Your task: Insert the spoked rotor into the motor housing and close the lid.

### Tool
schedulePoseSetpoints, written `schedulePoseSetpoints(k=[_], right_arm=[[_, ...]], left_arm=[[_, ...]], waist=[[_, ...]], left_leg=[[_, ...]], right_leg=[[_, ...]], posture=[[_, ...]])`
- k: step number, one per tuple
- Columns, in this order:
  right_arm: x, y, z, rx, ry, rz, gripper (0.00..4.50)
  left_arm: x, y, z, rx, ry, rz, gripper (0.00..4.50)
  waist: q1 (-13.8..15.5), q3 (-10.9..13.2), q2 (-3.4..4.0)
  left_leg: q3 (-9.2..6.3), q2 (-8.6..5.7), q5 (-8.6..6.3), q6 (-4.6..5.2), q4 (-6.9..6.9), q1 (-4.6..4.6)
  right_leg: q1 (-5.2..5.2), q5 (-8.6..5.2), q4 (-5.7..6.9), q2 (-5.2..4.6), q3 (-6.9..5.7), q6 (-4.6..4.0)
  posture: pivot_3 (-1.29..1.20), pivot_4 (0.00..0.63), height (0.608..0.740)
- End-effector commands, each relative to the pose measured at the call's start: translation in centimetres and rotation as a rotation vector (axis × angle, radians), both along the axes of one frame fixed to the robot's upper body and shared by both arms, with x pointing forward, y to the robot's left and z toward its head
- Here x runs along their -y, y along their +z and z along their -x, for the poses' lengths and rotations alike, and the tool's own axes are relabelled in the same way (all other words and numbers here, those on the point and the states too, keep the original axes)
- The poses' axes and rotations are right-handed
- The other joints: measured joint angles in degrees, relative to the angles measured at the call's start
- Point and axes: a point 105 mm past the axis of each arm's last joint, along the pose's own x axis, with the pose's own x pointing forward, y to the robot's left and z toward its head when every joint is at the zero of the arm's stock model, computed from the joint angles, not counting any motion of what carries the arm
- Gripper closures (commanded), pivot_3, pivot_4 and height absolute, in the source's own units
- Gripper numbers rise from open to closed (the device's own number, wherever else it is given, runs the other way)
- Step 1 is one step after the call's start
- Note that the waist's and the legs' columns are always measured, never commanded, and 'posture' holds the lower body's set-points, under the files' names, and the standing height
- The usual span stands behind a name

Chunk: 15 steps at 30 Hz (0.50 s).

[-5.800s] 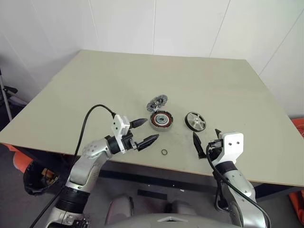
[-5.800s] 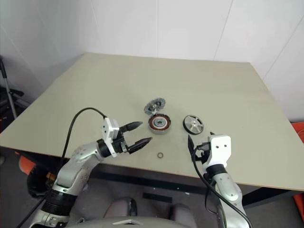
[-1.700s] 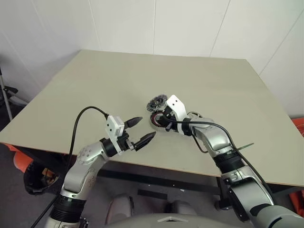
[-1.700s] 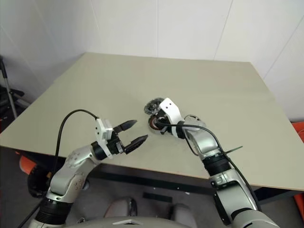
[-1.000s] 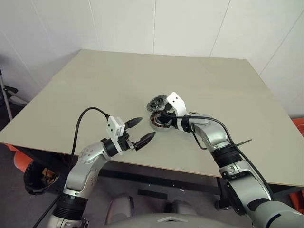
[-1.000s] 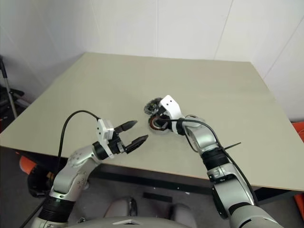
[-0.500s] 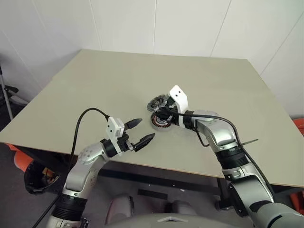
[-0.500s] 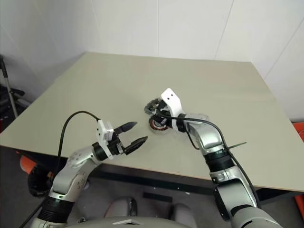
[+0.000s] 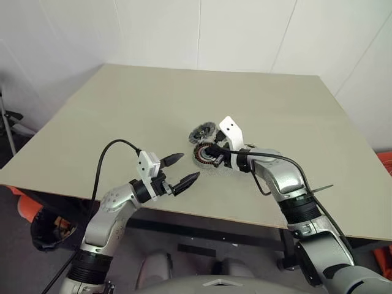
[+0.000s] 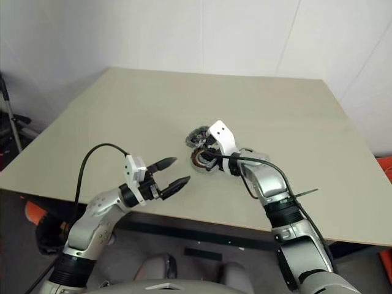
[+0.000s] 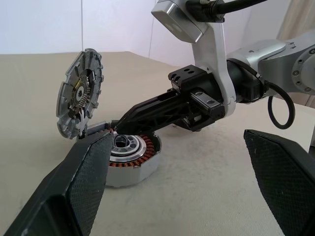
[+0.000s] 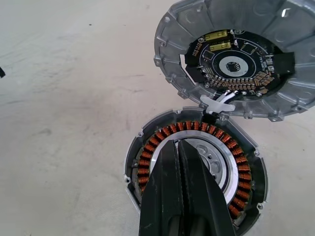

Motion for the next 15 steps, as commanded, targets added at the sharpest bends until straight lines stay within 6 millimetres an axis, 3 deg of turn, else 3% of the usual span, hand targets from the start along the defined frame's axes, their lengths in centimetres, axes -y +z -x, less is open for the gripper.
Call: schedulePoseSetpoints(k=[1,15], right_arm=[[-0.3,1.5,-1.0,0.069,0.003,0.0,4.48],[-0.1,0.9,-2.2,0.061,-0.011,0.006,4.48]], left_arm=[[-0.1,1.2,-0.2,0.047,0.001,0.015,0.0],[-0.1,1.1,-0.2,0.046,0.007,0.016,0.0]], waist=[[-0.05,0.0,0.0],[-0.06,0.0,0.0]], left_leg=[[0.0,0.0,0.0,0.0,0.0,0.0],[0.0,0.01,0.0,-0.01,0.0,-0.01]], right_leg=[[0.0,0.0,0.0,0.0,0.0,0.0],[-0.01,0.01,0.0,0.0,0.0,-0.02]], posture=[[0.0,0.0,0.74],[0.0,0.0,0.74]])
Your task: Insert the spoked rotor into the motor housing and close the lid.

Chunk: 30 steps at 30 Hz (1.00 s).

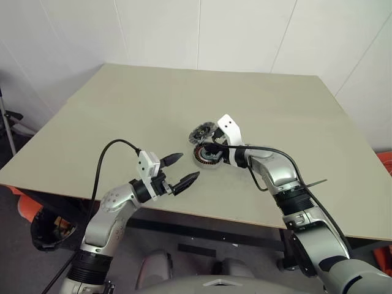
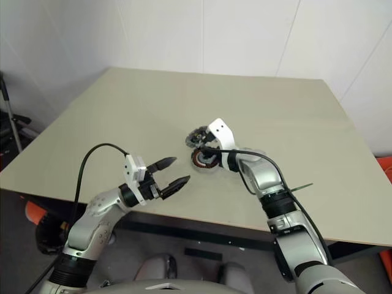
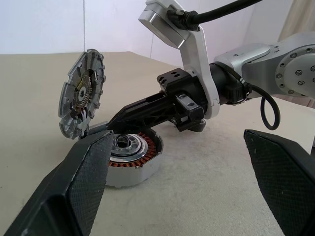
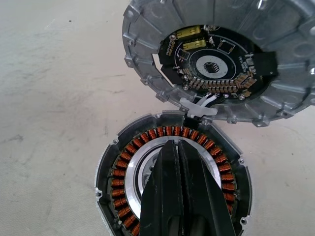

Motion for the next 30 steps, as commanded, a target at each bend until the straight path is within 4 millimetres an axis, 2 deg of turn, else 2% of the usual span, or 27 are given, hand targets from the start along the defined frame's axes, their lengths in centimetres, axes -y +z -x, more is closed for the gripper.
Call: schedulePoseSetpoints(k=[1,9,23,26,30], right_arm=[[-0.4,1.4,-0.7,0.055,0.009,-0.009,4.48],[-0.4,1.0,-0.8,0.046,0.003,-0.012,4.48],[0.2,-0.9,-1.2,0.001,-0.028,-0.002,4.48],[0.6,-0.5,-1.0,0.013,-0.033,-0.012,4.48],[1.4,1.3,-0.5,0.062,-0.045,-0.045,4.48]], left_arm=[[-0.1,1.0,-0.2,0.046,0.001,0.015,0.0],[0.2,1.0,-0.6,0.045,0.0,0.015,0.0],[0.4,1.0,-0.4,0.045,0.001,0.016,0.0],[0.3,0.9,-0.4,0.043,0.003,0.014,0.0],[0.2,0.8,-0.4,0.042,0.006,0.013,0.0]], waist=[[-0.01,0.0,0.0],[-0.01,0.0,0.0],[-0.03,0.0,0.0],[-0.03,0.0,0.0],[0.18,0.0,0.0]], left_leg=[[0.0,0.0,0.0,0.0,0.0,0.0],[0.0,0.0,0.0,0.0,0.0,0.0],[0.01,0.0,0.0,0.0,0.0,0.02],[0.01,0.01,0.0,0.0,0.01,0.03],[0.0,0.0,-0.01,0.01,0.01,0.01]], right_leg=[[0.0,0.0,0.0,0.0,0.0,0.0],[0.0,0.0,0.0,0.0,0.0,-0.01],[0.02,0.01,0.0,0.0,-0.01,-0.03],[0.03,0.01,0.0,0.0,0.0,-0.03],[0.03,0.01,-0.01,-0.01,-0.01,-0.03]], posture=[[0.0,0.0,0.74],[0.0,0.0,0.74],[0.0,0.0,0.74],[0.0,0.0,0.74],[0.0,0.0,0.74]])
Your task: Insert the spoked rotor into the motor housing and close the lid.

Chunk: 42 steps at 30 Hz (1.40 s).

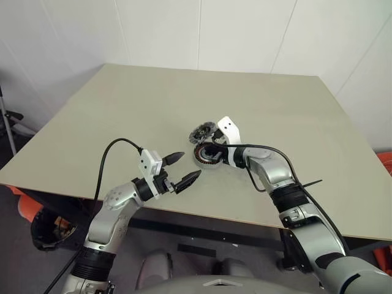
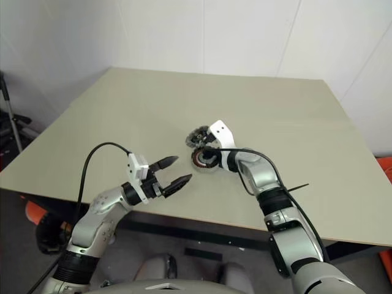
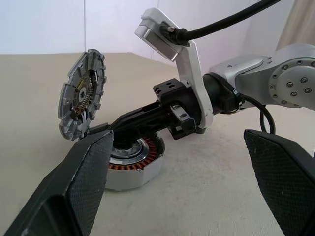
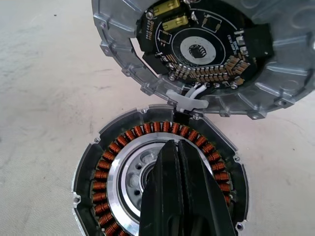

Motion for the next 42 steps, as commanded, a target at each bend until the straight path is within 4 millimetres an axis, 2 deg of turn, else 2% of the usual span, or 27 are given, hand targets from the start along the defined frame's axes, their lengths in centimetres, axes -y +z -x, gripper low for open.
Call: schedulePoseSetpoints(k=[1,3,7,9,12,17,18,23,24,28,33,37,42], right_arm=[[1.0,2.9,0.3,0.083,-0.017,-0.044,4.48],[1.7,3.8,1.2,0.1,-0.025,-0.051,4.48],[4.4,5.5,2.1,0.139,-0.112,-0.05,4.48],[6.6,6.6,2.1,0.165,-0.195,-0.05,4.48],[9.2,7.4,2.2,0.183,-0.295,-0.053,3.93],[13.3,6.2,3.9,0.132,-0.451,-0.075,2.29],[13.7,5.9,4.4,0.12,-0.477,-0.088,2.03],[14.4,5.0,6.0,0.063,-0.599,-0.183,0.19],[14.4,4.9,6.2,0.052,-0.621,-0.209,0.03],[13.8,5.1,6.8,-0.004,-0.695,-0.359,0.03],[11.8,4.5,7.4,-0.144,-0.748,-0.553,0.03],[11.9,4.6,7.0,-0.195,-0.805,-0.637,0.03],[12.4,4.8,6.7,-0.21,-0.829,-0.649,0.03]], left_arm=[[-0.2,0.8,0.1,0.045,0.005,0.008,0.0],[-0.3,0.8,0.1,0.044,0.007,0.008,0.0],[-0.3,0.7,0.1,0.038,0.004,0.01,0.0],[-0.4,0.6,0.1,0.035,0.002,0.01,0.0],[-0.4,0.7,0.1,0.035,0.001,0.01,0.0],[-0.7,0.7,0.3,0.033,-0.003,0.011,0.0],[-0.7,0.7,0.4,0.033,-0.003,0.011,0.0],[-0.6,1.0,0.5,0.032,-0.01,0.011,0.0],[-0.6,1.0,0.5,0.032,-0.014,0.011,0.0],[-0.3,1.2,0.5,0.031,-0.023,0.01,0.0],[-0.1,1.1,0.3,0.025,-0.029,0.01,0.0],[-0.2,0.8,0.2,0.021,-0.033,0.008,0.0],[-0.3,0.7,0.2,0.021,-0.034,0.006,0.0]], waist=[[0.04,0.0,0.0],[0.04,0.01,0.0],[0.05,0.01,0.0],[0.02,0.01,0.0],[0.06,0.01,0.0],[0.19,0.01,0.01],[0.17,0.01,0.02],[-0.2,-0.02,0.14],[-0.17,-0.03,0.16],[0.04,-0.06,0.22],[0.02,-0.07,0.24],[0.02,-0.08,0.28],[0.09,-0.08,0.29]], left_leg=[[0.0,0.0,-0.01,0.01,0.0,-0.02],[0.0,-0.01,-0.01,0.02,-0.02,-0.07],[0.0,0.0,-0.01,0.02,-0.11,-0.01],[0.0,0.0,0.01,-0.01,-0.13,0.02],[0.01,-0.01,0.03,-0.04,-0.12,0.04],[0.01,-0.01,0.04,-0.06,-0.13,0.06],[0.01,-0.02,0.04,-0.06,-0.14,0.05],[0.04,0.01,0.05,-0.08,-0.24,0.08],[0.04,0.03,0.07,-0.1,-0.24,0.1],[0.03,0.0,0.1,-0.17,-0.26,0.09],[0.02,-0.03,0.12,-0.19,-0.27,0.08],[0.03,-0.04,0.13,-0.22,-0.32,0.07],[0.04,-0.06,0.2,-0.32,-0.52,0.07]], right_leg=[[-0.01,0.0,-0.01,0.0,0.0,0.0],[-0.04,0.0,-0.02,0.0,0.0,0.0],[-0.05,0.0,-0.02,0.01,0.0,0.01],[-0.05,-0.11,-0.02,0.01,-0.01,0.18],[-0.03,-0.22,-0.02,0.0,0.0,0.36],[-0.02,-0.23,-0.03,0.0,0.0,0.37],[-0.02,-0.23,-0.05,0.0,0.0,0.37],[-0.09,-0.25,-0.03,0.01,0.0,0.33],[-0.11,-0.27,-0.02,0.02,0.0,0.31],[-0.1,-0.28,-0.03,0.01,-0.01,0.31],[-0.15,-0.29,-0.03,-0.01,0.01,0.33],[-0.18,-0.29,-0.03,-0.01,0.01,0.33],[-0.24,-0.3,-0.04,-0.01,0.02,0.34]], posture=[[0.0,0.0,0.74],[0.0,0.0,0.74],[0.0,0.0,0.74],[0.0,0.0,0.74],[0.0,0.0,0.74],[0.0,0.0,0.74],[0.0,0.0,0.74],[0.0,0.0,0.74],[0.0,0.0,0.74],[0.0,0.0,0.74],[0.0,0.0,0.74],[0.0,0.0,0.74],[0.0,0.0,0.74]])
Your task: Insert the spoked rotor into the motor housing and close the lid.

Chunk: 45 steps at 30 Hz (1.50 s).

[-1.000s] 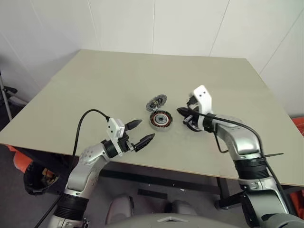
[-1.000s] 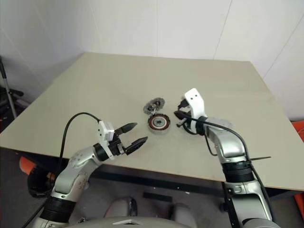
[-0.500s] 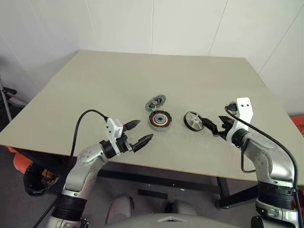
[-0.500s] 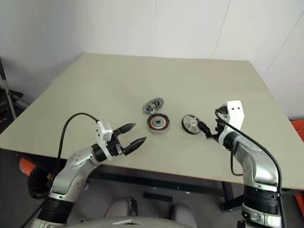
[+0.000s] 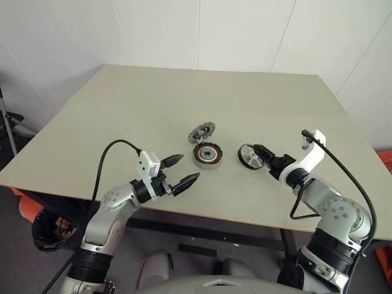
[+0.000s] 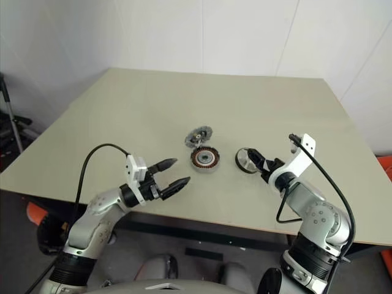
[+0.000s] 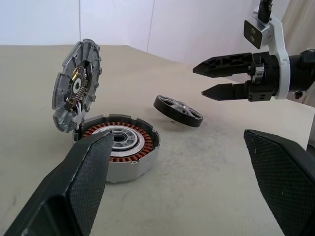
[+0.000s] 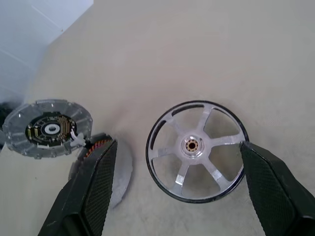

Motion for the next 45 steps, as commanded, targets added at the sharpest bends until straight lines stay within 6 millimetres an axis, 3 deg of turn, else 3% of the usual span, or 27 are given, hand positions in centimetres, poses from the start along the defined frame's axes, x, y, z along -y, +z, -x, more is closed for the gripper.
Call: schedulePoseSetpoints(k=[1,8,17,45], right_arm=[[0.2,1.3,-0.3,0.037,-0.005,-0.009,0.03],[0.8,0.9,-0.7,-0.009,-0.051,-0.053,0.03],[0.2,-0.8,-0.5,-0.102,-0.043,-0.081,0.03],[-1.1,-1.3,-1.2,-0.124,-0.038,-0.168,0.03]], left_arm=[[0.1,1.1,-0.1,0.051,-0.012,0.011,0.0],[0.1,1.2,-0.2,0.055,-0.007,0.012,0.0],[0.0,1.5,-0.3,0.058,-0.006,0.011,0.0],[0.1,1.7,-0.6,0.063,-0.001,0.012,0.0]], waist=[[0.03,0.0,0.01],[0.04,-0.02,0.03],[0.05,-0.02,0.06],[0.05,-0.03,0.06]], left_leg=[[0.0,0.0,0.04,-0.06,-0.05,0.0],[0.01,0.0,0.19,-0.31,-0.21,0.0],[0.01,-0.02,0.22,-0.37,-0.21,-0.01],[0.0,-0.01,0.28,-0.46,-0.21,0.0]], right_leg=[[-0.02,0.0,0.0,0.0,0.0,0.0],[-0.11,0.0,0.0,0.01,-0.02,0.0],[-0.1,0.0,0.0,0.0,-0.02,0.0],[-0.1,0.0,0.01,0.01,-0.02,0.0]], posture=[[0.0,0.0,0.74],[0.0,0.0,0.74],[0.0,0.0,0.74],[0.0,0.0,0.74]])
